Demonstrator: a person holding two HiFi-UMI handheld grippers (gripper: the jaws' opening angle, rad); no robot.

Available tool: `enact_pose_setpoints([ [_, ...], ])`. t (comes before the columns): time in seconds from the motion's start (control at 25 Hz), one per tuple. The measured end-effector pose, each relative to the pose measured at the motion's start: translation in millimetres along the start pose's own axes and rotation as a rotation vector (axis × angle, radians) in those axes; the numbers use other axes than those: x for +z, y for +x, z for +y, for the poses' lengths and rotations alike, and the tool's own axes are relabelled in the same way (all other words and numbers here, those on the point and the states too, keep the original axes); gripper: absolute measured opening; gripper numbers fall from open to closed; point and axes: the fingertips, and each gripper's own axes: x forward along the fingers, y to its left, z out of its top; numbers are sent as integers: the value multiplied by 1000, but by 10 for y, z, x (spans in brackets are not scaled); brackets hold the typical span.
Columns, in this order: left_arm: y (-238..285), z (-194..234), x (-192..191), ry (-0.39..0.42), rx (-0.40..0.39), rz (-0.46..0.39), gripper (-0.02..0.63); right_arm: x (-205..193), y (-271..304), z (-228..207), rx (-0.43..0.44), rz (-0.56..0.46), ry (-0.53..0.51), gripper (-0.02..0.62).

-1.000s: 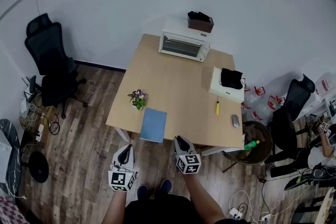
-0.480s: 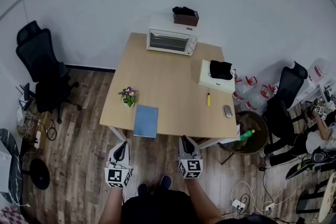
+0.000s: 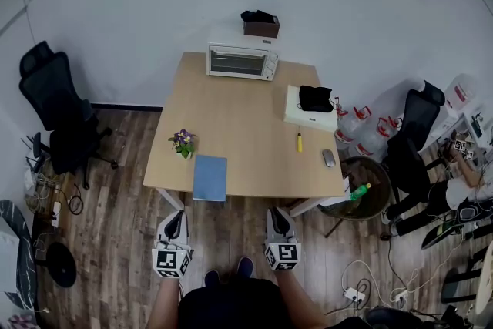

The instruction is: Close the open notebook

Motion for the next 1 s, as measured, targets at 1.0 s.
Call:
enact_pose_setpoints([
  [1.0,-103,-31,53,-11,-7,-12,-3,84,-126,101,2,-19,-32,9],
])
